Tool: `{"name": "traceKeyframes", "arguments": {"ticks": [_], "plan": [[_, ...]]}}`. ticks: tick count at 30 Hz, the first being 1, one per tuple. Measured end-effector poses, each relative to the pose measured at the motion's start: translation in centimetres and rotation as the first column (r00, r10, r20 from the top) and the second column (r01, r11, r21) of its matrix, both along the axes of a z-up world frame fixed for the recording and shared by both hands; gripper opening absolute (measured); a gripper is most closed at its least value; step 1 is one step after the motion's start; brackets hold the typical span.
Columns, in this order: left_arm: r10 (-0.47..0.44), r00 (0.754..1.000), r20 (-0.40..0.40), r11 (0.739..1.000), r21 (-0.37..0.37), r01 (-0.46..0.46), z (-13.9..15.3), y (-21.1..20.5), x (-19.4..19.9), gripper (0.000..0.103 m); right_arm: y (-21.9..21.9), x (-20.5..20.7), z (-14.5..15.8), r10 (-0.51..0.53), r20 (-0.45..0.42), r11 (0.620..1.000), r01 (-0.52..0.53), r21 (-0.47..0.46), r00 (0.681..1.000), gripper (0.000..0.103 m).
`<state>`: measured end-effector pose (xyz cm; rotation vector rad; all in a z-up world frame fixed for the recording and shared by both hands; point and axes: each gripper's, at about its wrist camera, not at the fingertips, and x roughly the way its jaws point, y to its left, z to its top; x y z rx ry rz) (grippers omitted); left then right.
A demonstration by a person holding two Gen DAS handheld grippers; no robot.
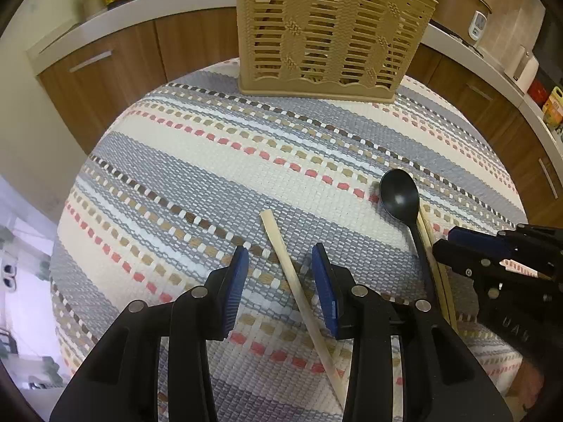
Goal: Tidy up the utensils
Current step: 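Grasp a wooden chopstick with the left tool while the right tool grasps another chopstick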
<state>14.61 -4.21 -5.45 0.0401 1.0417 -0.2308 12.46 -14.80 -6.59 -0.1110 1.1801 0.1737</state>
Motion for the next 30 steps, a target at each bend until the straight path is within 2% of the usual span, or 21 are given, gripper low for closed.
{"name": "traceKeyframes", "arguments": {"ticks": [3, 4, 12, 18, 20, 25, 28, 30], "plan": [[-0.005, 1.0, 0.01, 0.999, 0.054, 0.004, -0.1, -0.7, -0.3, 0.036, 0.1, -0.3, -0.2, 0.03, -0.022, 0.999, -0.031, -0.034, 0.999, 0.015], [-0.008, 1.0, 0.013, 0.997, 0.072, 0.007, -0.2, -0.9, -0.5, 0.036, -0.3, -0.5, -0.4, 0.038, -0.031, 0.999, -0.038, -0.017, 0.999, 0.015], [-0.024, 0.999, 0.03, 0.982, 0.188, 0.018, 0.0, -2.8, -1.0, 0.035, -1.7, -1.6, -0.3, 0.062, -0.008, 0.998, -0.062, -0.024, 0.998, 0.013], [-0.051, 0.998, 0.032, 0.974, 0.224, 0.043, 0.0, -3.8, -1.5, 0.019, -2.0, -1.8, -0.2, 0.073, -0.005, 0.997, -0.073, -0.014, 0.997, 0.013], [-0.059, 0.998, 0.03, 0.974, 0.223, 0.051, 0.0, -4.2, -1.7, 0.011, -2.0, -1.8, -0.2, 0.072, -0.006, 0.997, -0.072, -0.014, 0.997, 0.013], [-0.07, 0.997, 0.035, 0.98, 0.192, 0.062, 0.2, -4.1, -2.1, 0.006, -2.3, -2.0, -0.1, 0.077, -0.014, 0.997, -0.077, -0.002, 0.997, 0.013], [-0.064, 0.998, 0.023, 0.991, 0.123, 0.061, 0.2, -2.8, -2.0, 0.004, -2.9, -1.8, 0.0, 0.079, -0.026, 0.996, -0.077, 0.042, 0.997, 0.01], [-0.062, 0.998, 0.008, 0.996, 0.066, 0.061, 0.3, -2.0, -1.7, 0.004, -4.0, -1.4, 0.0, 0.067, -0.047, 0.992, -0.061, 0.11, 0.997, 0.007]]}}
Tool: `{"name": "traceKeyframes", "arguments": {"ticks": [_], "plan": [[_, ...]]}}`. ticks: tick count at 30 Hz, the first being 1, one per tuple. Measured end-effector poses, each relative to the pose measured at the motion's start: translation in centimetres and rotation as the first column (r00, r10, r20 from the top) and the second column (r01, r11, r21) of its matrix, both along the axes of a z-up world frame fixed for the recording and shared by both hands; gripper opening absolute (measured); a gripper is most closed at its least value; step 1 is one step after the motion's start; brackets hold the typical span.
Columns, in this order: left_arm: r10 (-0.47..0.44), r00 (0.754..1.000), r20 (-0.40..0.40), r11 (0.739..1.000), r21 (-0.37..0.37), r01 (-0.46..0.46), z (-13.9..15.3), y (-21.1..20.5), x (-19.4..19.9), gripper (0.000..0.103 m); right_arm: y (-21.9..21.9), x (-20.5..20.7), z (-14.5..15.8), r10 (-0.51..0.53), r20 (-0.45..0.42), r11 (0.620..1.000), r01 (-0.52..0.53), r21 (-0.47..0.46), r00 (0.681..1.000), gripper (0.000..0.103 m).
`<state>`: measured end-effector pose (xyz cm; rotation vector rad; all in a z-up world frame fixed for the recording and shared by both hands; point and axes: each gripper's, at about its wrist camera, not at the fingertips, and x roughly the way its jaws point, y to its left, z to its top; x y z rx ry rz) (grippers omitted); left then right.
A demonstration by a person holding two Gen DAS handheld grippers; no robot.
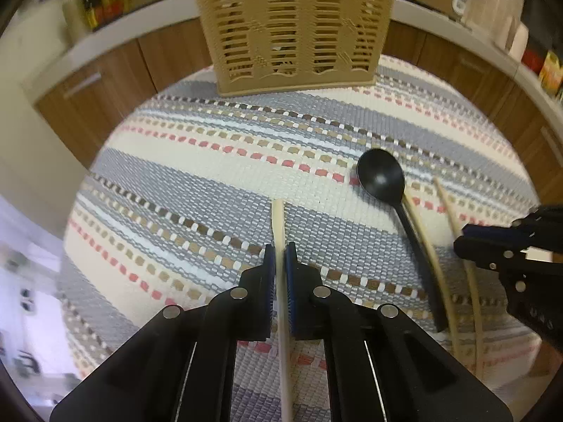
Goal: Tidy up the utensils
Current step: 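Grasp a wooden chopstick with the left tool while the right tool grasps another chopstick, then lift both chopsticks over the beige basket and open both tools to drop them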
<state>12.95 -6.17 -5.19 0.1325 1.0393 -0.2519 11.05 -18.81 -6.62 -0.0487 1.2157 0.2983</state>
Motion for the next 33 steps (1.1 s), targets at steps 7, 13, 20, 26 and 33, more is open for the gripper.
{"name": "traceKeyframes", "arguments": {"ticks": [7, 13, 20, 26, 33], "plan": [[0.007, 0.996, -0.084, 0.972, -0.234, -0.026, -0.1, 3.4, 1.1, 0.004, -4.0, 1.5, -0.4, -0.059, -0.088, 0.968, 0.079, 0.238, 0.994, 0.003], [-0.003, 0.996, -0.084, 0.967, -0.255, -0.019, 0.0, 3.9, 0.6, 0.004, -3.7, 1.7, 0.6, -0.057, -0.065, 0.977, 0.07, 0.2, 0.996, 0.004], [-0.03, 0.992, -0.126, 0.965, -0.261, -0.004, 0.1, 4.2, 1.5, 0.006, -1.7, 2.2, 0.6, -0.021, -0.098, 0.998, 0.028, 0.064, 0.995, 0.041], [-0.076, 0.989, -0.127, 0.987, -0.149, 0.057, 0.5, 2.5, 1.3, 0.018, 0.6, 1.1, 0.4, 0.011, -0.054, 0.993, -0.018, -0.12, 0.998, 0.025], [-0.125, 0.99, -0.062, 0.979, 0.157, 0.133, 0.4, -2.5, 0.0, 0.004, 2.7, 0.5, 0.2, 0.069, -0.038, 0.974, -0.075, -0.215, 0.997, 0.004]]}}
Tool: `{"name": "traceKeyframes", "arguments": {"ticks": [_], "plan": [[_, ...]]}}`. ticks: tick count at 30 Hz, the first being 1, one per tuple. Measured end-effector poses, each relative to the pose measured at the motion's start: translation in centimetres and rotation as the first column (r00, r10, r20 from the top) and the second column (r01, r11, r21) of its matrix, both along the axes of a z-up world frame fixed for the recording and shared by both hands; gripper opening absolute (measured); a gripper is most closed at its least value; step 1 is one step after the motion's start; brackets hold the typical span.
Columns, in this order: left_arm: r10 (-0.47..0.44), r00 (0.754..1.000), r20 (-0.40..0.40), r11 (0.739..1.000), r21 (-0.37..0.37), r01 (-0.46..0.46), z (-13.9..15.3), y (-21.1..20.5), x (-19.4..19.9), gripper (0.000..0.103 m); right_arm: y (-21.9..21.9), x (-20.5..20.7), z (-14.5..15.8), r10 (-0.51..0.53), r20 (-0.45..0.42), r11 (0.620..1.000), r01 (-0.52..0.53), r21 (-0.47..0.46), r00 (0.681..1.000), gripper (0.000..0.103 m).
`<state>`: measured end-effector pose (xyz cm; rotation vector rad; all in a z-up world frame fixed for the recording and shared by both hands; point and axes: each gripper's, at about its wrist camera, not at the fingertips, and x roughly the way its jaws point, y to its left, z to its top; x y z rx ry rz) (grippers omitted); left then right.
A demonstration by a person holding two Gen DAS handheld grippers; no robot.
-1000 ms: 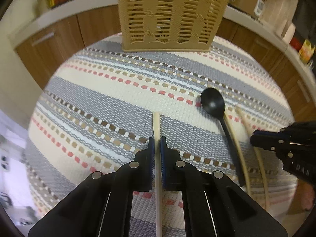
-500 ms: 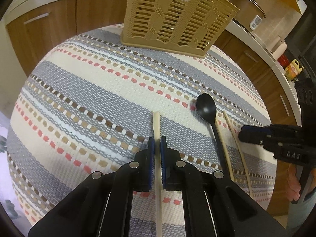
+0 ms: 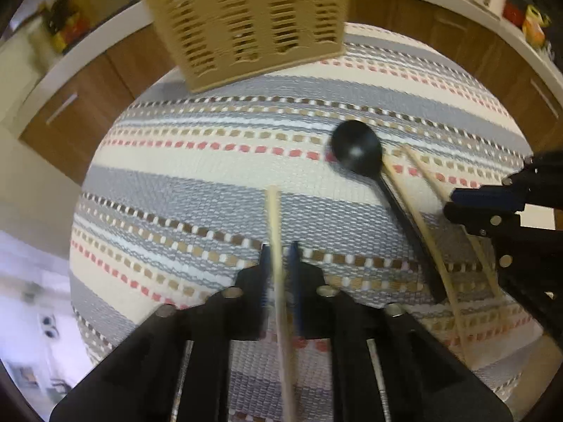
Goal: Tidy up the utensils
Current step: 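Lift both chopsticks over the beige basket and open both tools to drop them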
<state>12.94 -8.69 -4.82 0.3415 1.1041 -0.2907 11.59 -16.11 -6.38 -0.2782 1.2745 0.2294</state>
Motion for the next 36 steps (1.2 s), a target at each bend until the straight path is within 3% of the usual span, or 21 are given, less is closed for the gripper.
{"name": "traceKeyframes", "arguments": {"ticks": [3, 5, 7, 13, 21, 26, 27, 31, 33, 36], "plan": [[0.009, 1.0, 0.013, 1.0, 0.002, -0.009, 0.0, -0.2, 0.0, 0.003, -0.2, 0.1, -0.1, 0.003, -0.002, 1.0, -0.003, 0.023, 1.0, 0.004], [0.035, 0.999, 0.019, 0.997, -0.071, -0.034, 0.4, 0.6, 0.0, 0.003, -0.8, 0.1, 0.1, -0.006, -0.002, 0.997, 0.006, 0.073, 1.0, 0.004], [0.071, 0.996, 0.051, 0.98, -0.191, -0.06, 1.5, 2.1, -0.1, 0.003, -1.2, -0.2, 0.3, -0.012, 0.02, 0.994, 0.01, 0.111, 1.0, 0.004], [0.165, 0.972, 0.17, 0.889, -0.452, -0.072, 6.3, 5.3, 0.2, 0.003, -2.9, -0.9, 4.6, -0.039, 0.139, 0.969, 0.004, 0.245, 0.99, 0.004], [0.26, 0.902, 0.343, 0.796, -0.606, 0.001, 13.1, 5.5, 0.7, 0.003, -3.7, 1.4, 10.8, -0.087, 0.291, 0.934, -0.024, 0.357, 0.953, 0.004], [0.335, 0.812, 0.479, 0.742, -0.665, 0.087, 18.1, 5.1, 1.3, 0.003, -5.2, 3.9, 15.2, -0.146, 0.407, 0.899, -0.051, 0.435, 0.901, 0.004], [0.379, 0.777, 0.502, 0.725, -0.683, 0.088, 19.0, 5.1, 1.7, 0.003, -5.7, 4.6, 16.2, -0.163, 0.431, 0.89, -0.056, 0.452, 0.887, 0.004], [0.484, 0.709, 0.514, 0.649, -0.754, 0.104, 21.4, 4.8, 3.1, 0.003, -6.8, 6.8, 19.2, -0.243, 0.501, 0.866, -0.047, 0.497, 0.83, 0.004], [0.532, 0.66, 0.531, 0.634, -0.766, 0.106, 22.2, 4.3, 4.1, 0.003, -7.2, 8.1, 20.1, -0.278, 0.532, 0.855, -0.046, 0.516, 0.8, 0.004], [0.569, 0.618, 0.543, 0.625, -0.774, 0.104, 23.0, 3.2, 6.0, 0.004, -7.6, 10.1, 21.2, -0.314, 0.583, 0.851, -0.05, 0.523, 0.749, 0.004]]}}
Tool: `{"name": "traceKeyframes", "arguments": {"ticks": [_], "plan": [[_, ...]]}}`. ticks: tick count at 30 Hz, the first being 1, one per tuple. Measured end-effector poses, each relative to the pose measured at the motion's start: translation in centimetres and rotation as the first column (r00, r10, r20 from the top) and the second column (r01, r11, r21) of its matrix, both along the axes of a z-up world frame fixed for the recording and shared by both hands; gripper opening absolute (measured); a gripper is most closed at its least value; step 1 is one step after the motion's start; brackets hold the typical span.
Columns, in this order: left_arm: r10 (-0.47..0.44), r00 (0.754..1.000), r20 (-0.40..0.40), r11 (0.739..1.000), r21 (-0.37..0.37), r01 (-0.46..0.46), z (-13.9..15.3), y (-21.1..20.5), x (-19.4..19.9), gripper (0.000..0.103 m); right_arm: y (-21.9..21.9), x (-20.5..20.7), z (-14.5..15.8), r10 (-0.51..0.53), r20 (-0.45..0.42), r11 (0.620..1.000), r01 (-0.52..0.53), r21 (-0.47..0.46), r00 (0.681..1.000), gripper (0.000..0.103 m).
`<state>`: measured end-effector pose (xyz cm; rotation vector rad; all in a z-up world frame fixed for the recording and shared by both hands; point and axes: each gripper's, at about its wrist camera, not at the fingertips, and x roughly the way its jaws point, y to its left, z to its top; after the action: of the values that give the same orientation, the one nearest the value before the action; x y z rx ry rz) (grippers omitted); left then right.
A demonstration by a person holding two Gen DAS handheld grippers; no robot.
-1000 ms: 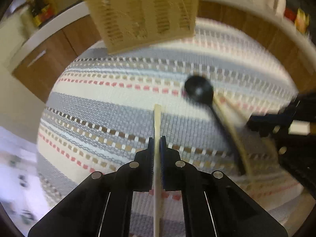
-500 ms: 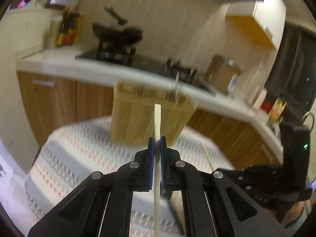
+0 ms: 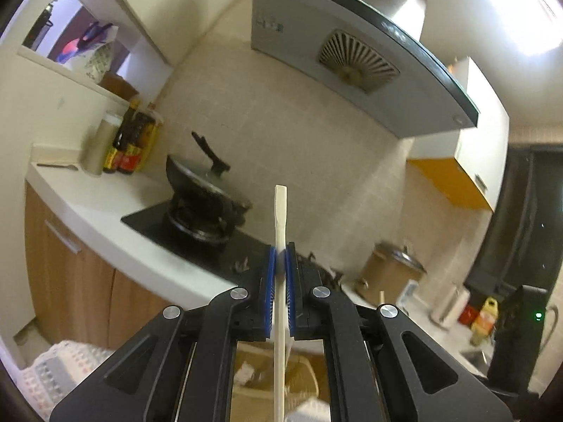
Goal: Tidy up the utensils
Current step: 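Lift both chopsticks over the beige basket and open both tools to drop them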
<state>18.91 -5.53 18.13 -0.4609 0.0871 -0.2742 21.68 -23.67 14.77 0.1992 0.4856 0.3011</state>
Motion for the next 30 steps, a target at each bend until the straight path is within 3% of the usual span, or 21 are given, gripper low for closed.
{"name": "traceKeyframes", "arguments": {"ticks": [6, 13, 24, 30], "plan": [[0.119, 0.991, 0.058, 0.992, 0.045, -0.122, -0.4, -2.2, 2.9, 0.004, -0.1, 2.6, 1.2, -0.077, 0.157, 0.997, 0.079, -0.011, 0.985, 0.004], [0.188, 0.98, 0.059, 0.977, 0.092, -0.193, -3.0, -3.3, 5.9, 0.004, 0.7, 5.2, -0.7, -0.109, 0.262, 0.993, 0.118, -0.022, 0.959, 0.004], [0.233, 0.972, 0.04, 0.964, 0.126, -0.236, -6.4, -3.5, 7.7, 0.004, 0.9, 7.4, -5.6, -0.109, 0.262, 0.993, 0.117, -0.016, 0.959, 0.004], [0.226, 0.973, 0.046, 0.96, 0.156, -0.231, -7.1, -3.7, 7.2, 0.004, 0.8, 6.7, -6.6, -0.099, 0.269, 0.994, 0.106, -0.011, 0.958, 0.004]]}}
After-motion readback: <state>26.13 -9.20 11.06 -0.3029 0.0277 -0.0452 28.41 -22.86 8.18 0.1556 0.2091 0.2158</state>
